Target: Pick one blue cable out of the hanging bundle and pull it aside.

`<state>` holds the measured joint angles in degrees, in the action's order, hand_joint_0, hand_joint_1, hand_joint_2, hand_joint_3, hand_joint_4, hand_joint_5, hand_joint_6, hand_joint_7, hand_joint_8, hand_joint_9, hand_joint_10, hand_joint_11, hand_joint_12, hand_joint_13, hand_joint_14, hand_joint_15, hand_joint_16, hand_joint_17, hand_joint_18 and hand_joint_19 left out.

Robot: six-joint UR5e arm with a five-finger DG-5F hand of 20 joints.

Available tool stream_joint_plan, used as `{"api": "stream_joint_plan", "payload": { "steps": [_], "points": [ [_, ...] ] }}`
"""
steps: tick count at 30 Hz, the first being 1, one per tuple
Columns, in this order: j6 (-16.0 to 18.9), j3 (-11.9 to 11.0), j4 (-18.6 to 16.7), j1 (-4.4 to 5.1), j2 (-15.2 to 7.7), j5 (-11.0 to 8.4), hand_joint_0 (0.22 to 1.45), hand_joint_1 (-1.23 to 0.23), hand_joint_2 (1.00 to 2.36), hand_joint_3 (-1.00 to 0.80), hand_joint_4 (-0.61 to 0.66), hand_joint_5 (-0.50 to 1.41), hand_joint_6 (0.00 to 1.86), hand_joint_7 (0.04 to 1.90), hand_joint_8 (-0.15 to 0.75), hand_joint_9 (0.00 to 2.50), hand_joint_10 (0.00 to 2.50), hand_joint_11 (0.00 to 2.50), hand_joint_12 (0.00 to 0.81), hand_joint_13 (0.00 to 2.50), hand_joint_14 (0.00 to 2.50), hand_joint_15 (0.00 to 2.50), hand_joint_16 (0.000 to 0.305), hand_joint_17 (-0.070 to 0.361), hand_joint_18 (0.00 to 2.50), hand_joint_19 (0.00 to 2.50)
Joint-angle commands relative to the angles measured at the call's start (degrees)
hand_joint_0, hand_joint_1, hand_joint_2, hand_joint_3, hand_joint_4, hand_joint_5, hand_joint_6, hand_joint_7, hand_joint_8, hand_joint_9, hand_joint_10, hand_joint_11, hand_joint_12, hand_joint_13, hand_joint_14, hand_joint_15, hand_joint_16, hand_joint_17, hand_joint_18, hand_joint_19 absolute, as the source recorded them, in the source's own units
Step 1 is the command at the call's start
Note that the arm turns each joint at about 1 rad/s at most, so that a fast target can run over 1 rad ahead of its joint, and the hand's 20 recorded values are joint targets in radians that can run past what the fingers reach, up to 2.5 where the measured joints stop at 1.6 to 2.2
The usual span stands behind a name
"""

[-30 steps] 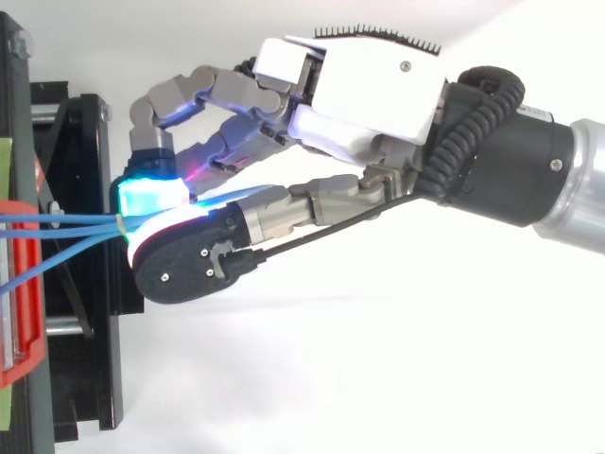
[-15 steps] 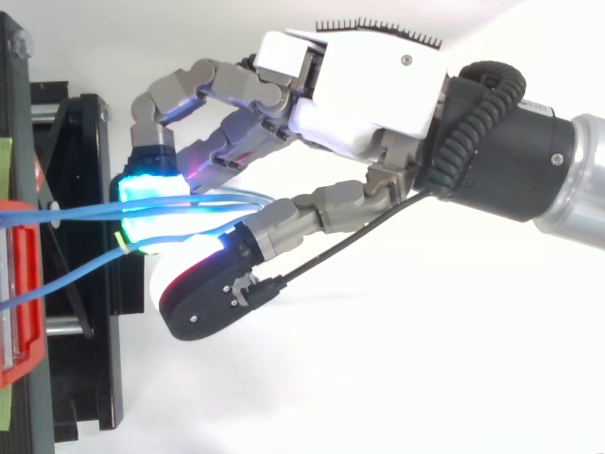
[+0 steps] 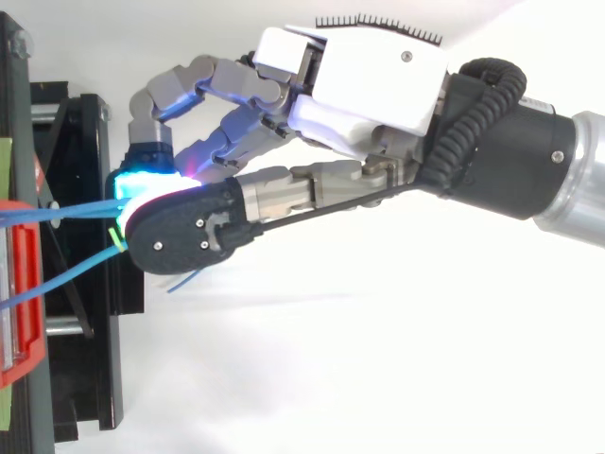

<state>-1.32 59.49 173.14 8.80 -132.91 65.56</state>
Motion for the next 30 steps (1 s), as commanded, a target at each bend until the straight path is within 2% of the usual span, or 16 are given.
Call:
{"api": "stream_joint_plan", "payload": {
  "steps": [1, 5, 10, 12, 16, 18, 22, 26, 30],
  "points": [
    [0.0, 0.01, 0.0, -0.01, 0.02, 0.0, 0.58, -0.7, 1.02, -0.23, 0.05, -0.15, 0.87, 1.22, 0.261, 0.86, 0.01, 0.41, 0.386, 0.76, 0.01, 0.36, 0.047, 0.105, 0.64, 0.37],
    [0.0, -0.08, 0.0, -0.01, 0.02, 0.0, 0.62, -0.78, 1.02, -0.2, 0.05, -0.17, 0.89, 1.23, 0.253, 0.82, 0.02, 0.43, 0.38, 0.75, 0.01, 0.36, 0.047, 0.106, 0.64, 0.35],
    [0.0, -0.08, 0.0, -0.01, 0.02, 0.0, 0.66, -0.81, 1.02, -0.27, 0.0, -0.18, 0.9, 1.17, 0.248, 0.8, 0.01, 0.43, 0.377, 0.75, 0.01, 0.36, 0.047, 0.106, 0.64, 0.33],
    [0.0, -0.08, 0.0, -0.01, 0.02, 0.0, 0.69, -0.86, 1.02, -0.31, -0.03, -0.18, 0.9, 1.22, 0.247, 0.78, 0.01, 0.42, 0.376, 0.75, 0.01, 0.35, 0.047, 0.106, 0.65, 0.31],
    [0.0, -0.08, 0.26, -0.01, 0.02, 0.0, 0.74, -0.9, 1.01, -0.37, -0.07, -0.18, 0.91, 1.19, 0.238, 0.77, 0.01, 0.41, 0.371, 0.74, 0.01, 0.34, 0.047, 0.105, 0.65, 0.29],
    [0.0, -0.08, 0.35, -0.01, 0.02, 0.0, 0.79, -0.94, 1.0, -0.47, -0.08, -0.18, 0.92, 1.23, 0.228, 0.76, 0.01, 0.41, 0.367, 0.73, 0.01, 0.33, 0.046, 0.103, 0.64, 0.27],
    [0.0, -0.17, 0.26, -0.01, 0.02, 0.0, 0.8, -0.97, 1.0, -0.5, -0.11, -0.18, 0.92, 1.2, 0.214, 0.76, 0.01, 0.41, 0.36, 0.73, 0.01, 0.33, 0.045, 0.101, 0.65, 0.25],
    [0.0, -0.17, 0.26, -0.01, 0.02, 0.09, 0.74, -1.01, 1.0, -0.5, -0.05, -0.17, 0.91, 1.18, 0.202, 0.78, 0.01, 0.41, 0.354, 0.73, 0.01, 0.33, 0.044, 0.1, 0.66, 0.25],
    [0.0, -0.17, 0.26, -0.01, 0.02, 0.0, 0.5, -0.94, 1.0, -0.5, 0.03, -0.16, 0.89, 1.09, 0.232, 0.83, 0.01, 0.43, 0.379, 0.76, 0.01, 0.35, 0.049, 0.109, 0.68, 0.3]
  ]
}}
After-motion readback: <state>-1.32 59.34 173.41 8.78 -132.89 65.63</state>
